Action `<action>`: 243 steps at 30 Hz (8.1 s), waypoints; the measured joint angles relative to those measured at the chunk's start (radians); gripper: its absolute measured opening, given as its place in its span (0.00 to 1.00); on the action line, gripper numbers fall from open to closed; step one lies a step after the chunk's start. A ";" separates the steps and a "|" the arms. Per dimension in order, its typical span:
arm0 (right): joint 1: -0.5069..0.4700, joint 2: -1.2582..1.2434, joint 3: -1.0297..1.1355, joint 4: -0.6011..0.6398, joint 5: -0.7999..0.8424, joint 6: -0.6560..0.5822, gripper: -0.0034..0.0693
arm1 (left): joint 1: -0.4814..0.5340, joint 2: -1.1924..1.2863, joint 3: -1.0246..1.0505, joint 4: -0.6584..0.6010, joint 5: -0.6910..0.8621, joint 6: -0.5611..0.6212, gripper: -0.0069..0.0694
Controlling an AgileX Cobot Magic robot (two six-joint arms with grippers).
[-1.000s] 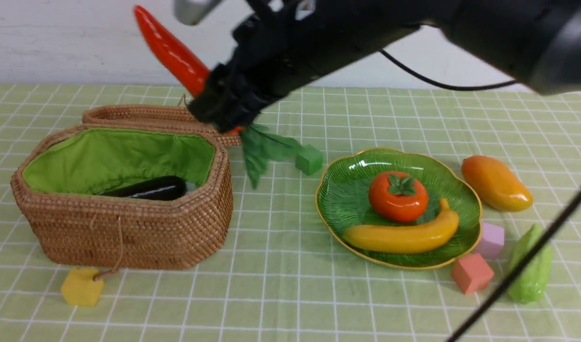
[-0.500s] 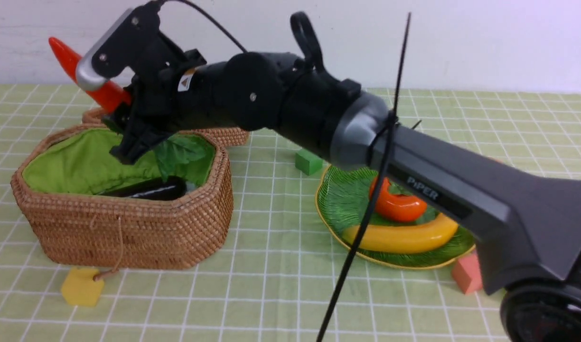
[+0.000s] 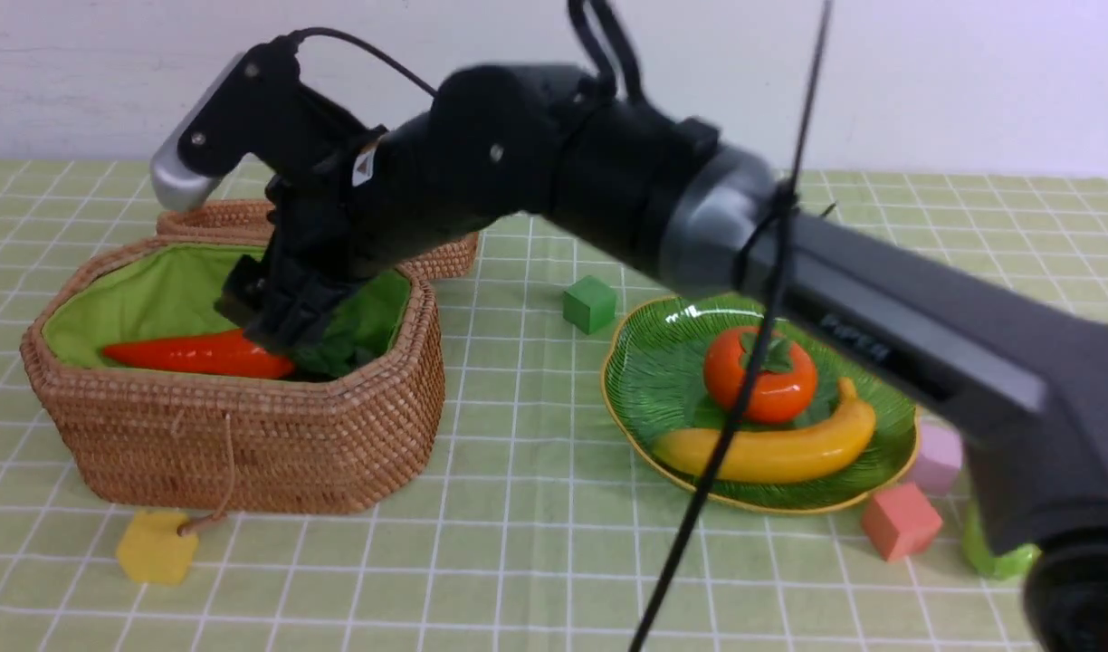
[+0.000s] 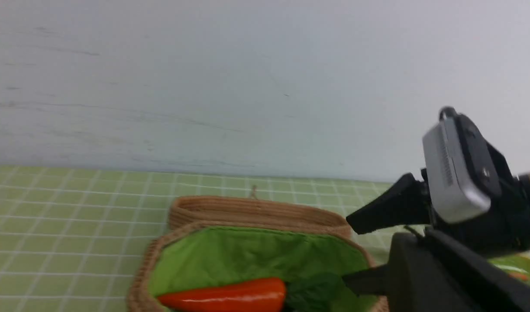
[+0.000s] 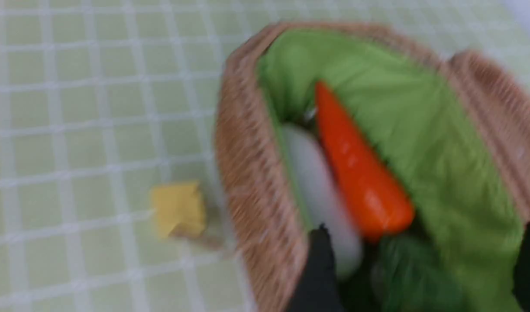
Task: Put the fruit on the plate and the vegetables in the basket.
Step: Take a chayote with your right arm and place it on the basket on the left, then use the right arm to grab a mango and put it into the right plate
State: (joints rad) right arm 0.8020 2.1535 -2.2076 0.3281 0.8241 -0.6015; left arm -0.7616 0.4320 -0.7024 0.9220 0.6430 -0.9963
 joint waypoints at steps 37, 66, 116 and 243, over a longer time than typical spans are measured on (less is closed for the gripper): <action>-0.848 -0.443 0.909 -0.201 0.236 0.918 0.75 | 0.000 0.000 0.000 -1.283 0.045 1.345 0.07; -0.850 -0.203 0.908 -0.236 0.205 0.817 0.65 | 0.000 0.000 0.000 -1.258 0.094 1.345 0.07; 0.027 0.122 -0.050 -0.147 -0.244 0.348 0.73 | 0.000 0.000 0.000 -0.062 0.068 0.163 0.07; -0.460 -0.086 0.439 -0.085 0.162 0.579 0.82 | 0.000 0.000 0.000 -0.922 0.011 0.996 0.09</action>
State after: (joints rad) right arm 0.3423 2.0672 -1.7688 0.2432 0.9860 -0.0224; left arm -0.7616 0.4320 -0.7024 0.0000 0.6545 0.0000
